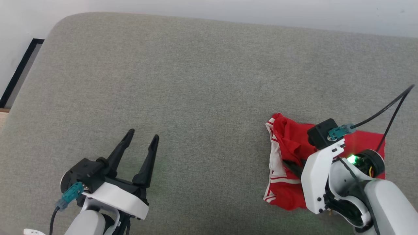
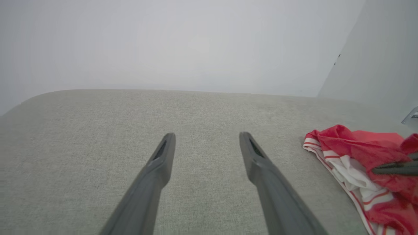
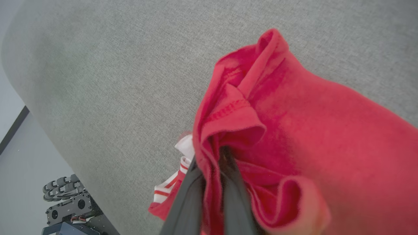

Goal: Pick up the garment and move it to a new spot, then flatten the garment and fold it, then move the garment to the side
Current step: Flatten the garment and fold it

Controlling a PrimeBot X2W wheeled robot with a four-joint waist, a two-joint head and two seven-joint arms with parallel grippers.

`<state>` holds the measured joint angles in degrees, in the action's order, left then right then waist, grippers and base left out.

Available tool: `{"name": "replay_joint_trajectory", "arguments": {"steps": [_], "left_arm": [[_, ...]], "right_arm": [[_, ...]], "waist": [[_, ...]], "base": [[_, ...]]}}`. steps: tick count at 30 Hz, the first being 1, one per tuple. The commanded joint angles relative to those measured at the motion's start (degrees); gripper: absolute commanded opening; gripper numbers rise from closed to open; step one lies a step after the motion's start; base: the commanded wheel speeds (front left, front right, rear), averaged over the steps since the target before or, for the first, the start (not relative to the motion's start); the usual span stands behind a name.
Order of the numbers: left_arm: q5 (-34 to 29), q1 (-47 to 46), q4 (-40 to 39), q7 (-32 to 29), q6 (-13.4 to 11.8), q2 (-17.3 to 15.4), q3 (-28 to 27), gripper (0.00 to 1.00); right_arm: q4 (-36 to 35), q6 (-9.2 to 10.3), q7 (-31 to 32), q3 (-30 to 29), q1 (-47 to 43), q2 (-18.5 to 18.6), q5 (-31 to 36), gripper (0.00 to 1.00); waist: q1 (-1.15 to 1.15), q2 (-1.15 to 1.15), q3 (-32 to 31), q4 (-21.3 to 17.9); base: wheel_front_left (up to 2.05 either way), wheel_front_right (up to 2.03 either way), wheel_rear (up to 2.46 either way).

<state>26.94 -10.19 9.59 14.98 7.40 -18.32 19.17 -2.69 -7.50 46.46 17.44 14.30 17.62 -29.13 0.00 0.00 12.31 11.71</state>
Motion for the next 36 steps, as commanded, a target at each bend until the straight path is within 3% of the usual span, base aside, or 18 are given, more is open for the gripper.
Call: {"name": "replay_joint_trajectory", "arguments": {"steps": [1, 2, 3, 4, 15, 18, 19, 24, 29, 36], "left_arm": [[0.2, -0.5, 0.1, 0.3, 0.1, 0.0, -0.2, 1.00], [0.2, -0.6, 0.3, 0.3, 0.1, 0.0, -0.2, 1.00], [0.3, -0.7, 0.5, 0.3, 0.1, 0.0, -0.3, 1.00], [0.4, -0.7, 0.7, 0.3, 0.1, 0.0, -0.5, 1.00], [0.8, 2.5, 2.6, 0.3, 0.1, 0.4, -3.4, 1.00], [1.3, 2.5, 3.9, 0.3, 0.1, 0.7, -4.2, 1.00], [1.5, 2.3, 4.8, 0.3, 0.1, 1.0, -4.5, 1.00], [1.3, 2.1, 7.4, 0.3, 0.1, 1.2, -6.2, 1.00], [0.6, 3.4, 8.1, 0.3, 0.1, 2.0, -9.3, 1.00], [-0.4, 8.0, 5.1, 0.3, 0.1, 2.8, -12.3, 1.00]], "right_arm": [[0.3, 0.03, -0.6, 0.1, 0.6, -0.3, -0.1, 0.00], [1.0, 0.03, -1.2, 0.3, 0.8, -0.4, -0.2, 0.11], [1.7, 0.03, -1.7, 0.4, 1.1, -0.2, -0.2, 0.40], [2.2, 0.03, -2.6, 0.2, 1.3, -0.2, -0.3, 1.00], [3.3, 0.03, -11.4, -8.8, 0.3, 0.6, -2.0, 1.00], [6.2, 0.03, -16.0, -12.2, 0.5, 1.3, -1.0, 1.00], [8.7, 0.03, -20.3, -13.4, 0.7, 1.9, -0.1, 1.00], [15.0, 0.03, -33.9, -12.1, 1.7, 4.5, 3.7, 1.00], [20.3, 0.03, -46.8, -9.9, 2.6, 4.0, 5.9, 1.00], [22.4, 0.04, -56.4, -7.4, -0.4, 2.9, 5.8, 1.00]], "waist": [[0.00, 0.00, 0.0, 0.0], [0.00, 0.00, -0.1, 0.1], [0.00, 0.00, -0.2, 0.0], [0.00, 0.00, -0.3, -0.1], [0.00, 0.00, -3.4, -4.7], [0.00, 0.00, -3.9, -6.1], [0.00, 0.00, -4.3, -6.9], [0.00, 0.00, -5.2, -8.6], [0.00, 0.00, -6.9, -10.2], [0.00, 0.00, -10.6, -11.7]], "base": [[0.00, 0.00, 0.00], [0.00, 0.00, 0.00], [0.00, 0.00, 0.00], [0.00, 0.00, 0.00], [0.00, 0.00, 0.00], [0.00, 0.00, 0.00], [0.00, 0.00, 0.00], [0.00, 0.00, 0.00], [0.00, 0.00, 0.00], [0.00, 0.00, 0.00]]}}
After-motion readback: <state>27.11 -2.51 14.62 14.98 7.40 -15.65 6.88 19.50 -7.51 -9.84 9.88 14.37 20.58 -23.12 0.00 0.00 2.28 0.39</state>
